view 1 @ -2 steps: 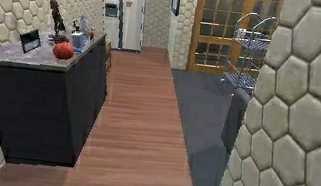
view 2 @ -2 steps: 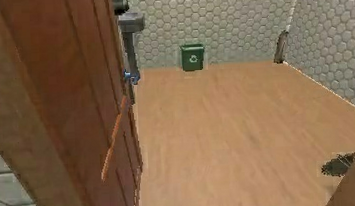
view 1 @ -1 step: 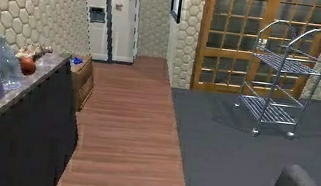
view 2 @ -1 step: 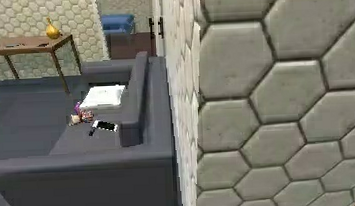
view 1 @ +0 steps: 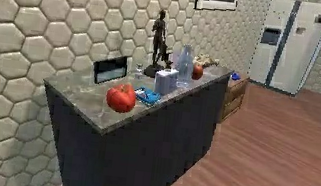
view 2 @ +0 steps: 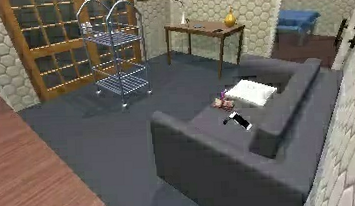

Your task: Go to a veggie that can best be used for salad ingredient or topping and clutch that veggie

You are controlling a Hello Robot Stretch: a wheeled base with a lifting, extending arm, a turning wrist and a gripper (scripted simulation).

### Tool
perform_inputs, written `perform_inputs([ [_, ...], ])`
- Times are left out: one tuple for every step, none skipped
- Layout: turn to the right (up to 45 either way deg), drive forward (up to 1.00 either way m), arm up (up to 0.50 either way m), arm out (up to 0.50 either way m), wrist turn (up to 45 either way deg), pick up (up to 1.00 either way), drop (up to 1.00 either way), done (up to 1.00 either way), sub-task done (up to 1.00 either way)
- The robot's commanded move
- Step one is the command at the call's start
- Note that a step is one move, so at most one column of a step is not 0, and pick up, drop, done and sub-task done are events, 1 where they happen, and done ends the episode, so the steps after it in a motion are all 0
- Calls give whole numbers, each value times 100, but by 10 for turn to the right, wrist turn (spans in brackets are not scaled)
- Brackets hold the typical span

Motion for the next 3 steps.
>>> perform_inputs([
  [-450, 0, 0, 0, 0, 0, 0, 0, 0],
  [-450, 0, 0, 0, 0, 0, 0, 0, 0],
  [-90, 0, 0, 0, 0, 0, 0, 0, 0],
])
